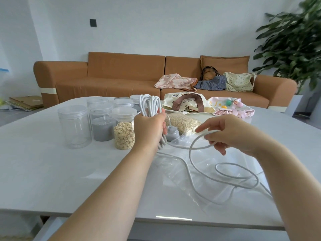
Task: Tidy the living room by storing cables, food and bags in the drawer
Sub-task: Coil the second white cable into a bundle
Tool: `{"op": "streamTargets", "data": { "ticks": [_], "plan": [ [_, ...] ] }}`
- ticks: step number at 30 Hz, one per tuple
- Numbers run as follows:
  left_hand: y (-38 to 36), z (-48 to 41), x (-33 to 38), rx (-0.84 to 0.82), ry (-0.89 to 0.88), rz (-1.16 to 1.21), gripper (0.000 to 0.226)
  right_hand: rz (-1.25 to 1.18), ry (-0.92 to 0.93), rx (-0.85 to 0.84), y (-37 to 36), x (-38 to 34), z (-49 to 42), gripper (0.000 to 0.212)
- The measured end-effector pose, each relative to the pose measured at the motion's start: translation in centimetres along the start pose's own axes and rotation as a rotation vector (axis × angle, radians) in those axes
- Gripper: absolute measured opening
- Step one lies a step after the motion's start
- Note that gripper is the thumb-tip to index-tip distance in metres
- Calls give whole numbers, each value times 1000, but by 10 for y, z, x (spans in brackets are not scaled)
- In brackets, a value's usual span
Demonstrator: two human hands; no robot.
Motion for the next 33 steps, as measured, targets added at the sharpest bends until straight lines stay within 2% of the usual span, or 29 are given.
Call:
{"op": "streamTargets", "data": {
  "ticks": [2, 4, 6, 8, 9, 10, 15, 18, 19, 23, 25, 27, 29, 31, 33],
  "plan": [
    [3, -2, -1, 32, 35, 68, 28, -11, -6, -52, -3, 2, 1, 34],
    [3, -4, -4, 24, 108, 187, 23, -292, -35, -162, -5, 6, 1, 38],
    [-1, -5, -9, -29, 208, 324, 20, -648, -55, -412, -15, 7, 3, 42],
    [-5, -4, -13, -90, 269, 382, 20, -882, -37, -749, -26, 4, 8, 49],
    [-7, -3, -13, -120, 284, 396, 19, -959, -5, -856, -30, 4, 10, 47],
    [-9, -1, -12, -147, 290, 411, 19, -1020, 23, -891, -31, 3, 9, 45],
    [-11, 3, -7, -179, 274, 417, 7, -1263, 54, -761, -24, 7, -2, 28],
    [-11, 3, -8, -216, 355, 539, 3, -1305, 74, -578, -15, 14, -8, 18],
    [-11, 3, -7, -229, 374, 572, 5, -1255, 87, -486, -12, 15, -10, 15],
    [-16, 8, -4, -337, 400, 618, 12, -1033, 64, -96, -4, 19, -10, 45],
    [-20, 12, -4, -405, 427, 599, 13, -974, 99, -55, -2, 17, -10, 42],
    [-22, 15, -5, -449, 456, 578, 15, -904, 125, -43, 0, 13, -9, 26],
    [-23, 15, -6, -473, 477, 568, 15, -742, 133, 40, 6, 16, -9, 16],
    [-23, 15, -7, -485, 493, 567, 15, -534, 156, 172, 9, 17, -9, 23],
    [-22, 15, -8, -492, 511, 560, 14, -544, 180, 198, 6, 16, -10, 22]
  ]
}}
Point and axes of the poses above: each hand's wrist, its own z-axis away from the middle knuckle, its own y-axis out of the back of the hand, x = y × z, the point moved 5 cm from there along -z, towards the middle knuckle
